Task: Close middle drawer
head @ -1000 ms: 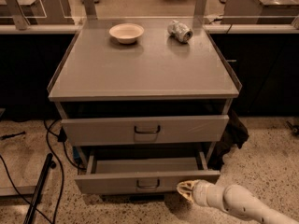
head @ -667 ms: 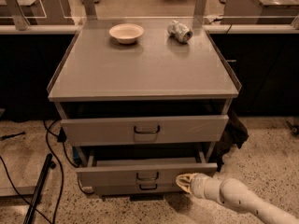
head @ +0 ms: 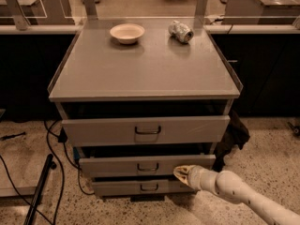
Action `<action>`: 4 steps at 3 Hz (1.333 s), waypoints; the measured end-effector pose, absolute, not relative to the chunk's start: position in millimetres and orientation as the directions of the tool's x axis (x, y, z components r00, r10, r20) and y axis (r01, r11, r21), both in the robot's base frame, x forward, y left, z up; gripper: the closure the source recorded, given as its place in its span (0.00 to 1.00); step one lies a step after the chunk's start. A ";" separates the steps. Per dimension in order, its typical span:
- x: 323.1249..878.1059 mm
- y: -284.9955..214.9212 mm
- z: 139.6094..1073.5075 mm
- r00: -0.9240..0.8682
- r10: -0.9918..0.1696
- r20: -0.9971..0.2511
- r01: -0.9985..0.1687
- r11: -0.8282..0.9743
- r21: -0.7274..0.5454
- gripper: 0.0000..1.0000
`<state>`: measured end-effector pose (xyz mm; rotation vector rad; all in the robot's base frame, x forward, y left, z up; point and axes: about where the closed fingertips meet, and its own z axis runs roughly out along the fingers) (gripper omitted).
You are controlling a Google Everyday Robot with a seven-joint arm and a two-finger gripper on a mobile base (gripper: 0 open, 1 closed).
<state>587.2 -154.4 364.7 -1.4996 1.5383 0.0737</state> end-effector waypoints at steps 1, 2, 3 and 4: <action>606.0 -150.2 362.6 0.208 -0.739 -0.641 -0.794 0.256 -0.551 1.00; 605.7 -148.9 365.1 0.203 -0.741 -0.640 -0.808 0.242 -0.537 1.00; 585.2 -143.2 367.2 0.178 -0.739 -0.650 -0.873 0.186 -0.451 1.00; 530.3 -146.1 369.5 0.122 -0.732 -0.670 -0.951 0.107 -0.291 1.00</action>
Offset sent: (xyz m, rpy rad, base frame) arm 0.0297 0.0121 0.0068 -0.0323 0.0813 0.0482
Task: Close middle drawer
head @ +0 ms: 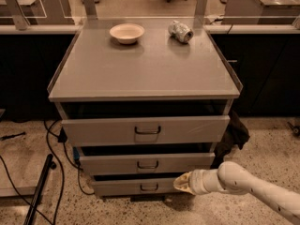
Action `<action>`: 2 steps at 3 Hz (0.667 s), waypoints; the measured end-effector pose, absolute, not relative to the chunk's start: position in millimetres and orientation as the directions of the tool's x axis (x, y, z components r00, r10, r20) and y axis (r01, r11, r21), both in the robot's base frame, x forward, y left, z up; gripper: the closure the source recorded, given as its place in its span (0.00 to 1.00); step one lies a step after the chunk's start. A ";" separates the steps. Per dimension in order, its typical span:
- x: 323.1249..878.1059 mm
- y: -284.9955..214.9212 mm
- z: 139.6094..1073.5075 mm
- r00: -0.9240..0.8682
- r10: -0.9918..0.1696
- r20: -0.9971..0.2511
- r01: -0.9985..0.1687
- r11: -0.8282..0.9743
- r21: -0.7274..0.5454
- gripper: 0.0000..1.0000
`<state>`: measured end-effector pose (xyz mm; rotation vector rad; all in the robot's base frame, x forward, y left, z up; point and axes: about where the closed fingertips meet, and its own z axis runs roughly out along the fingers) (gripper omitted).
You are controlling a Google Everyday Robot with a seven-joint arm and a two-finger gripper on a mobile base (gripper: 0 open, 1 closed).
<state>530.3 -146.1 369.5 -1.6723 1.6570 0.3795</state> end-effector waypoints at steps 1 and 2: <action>460.1 -147.9 376.9 0.032 -0.724 -0.689 -0.994 0.051 -0.100 1.00; 451.3 -143.2 376.0 0.032 -0.719 -0.694 -0.996 0.032 -0.079 0.81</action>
Offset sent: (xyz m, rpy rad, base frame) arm -0.0621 -0.0021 0.0065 0.0045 0.1736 0.0523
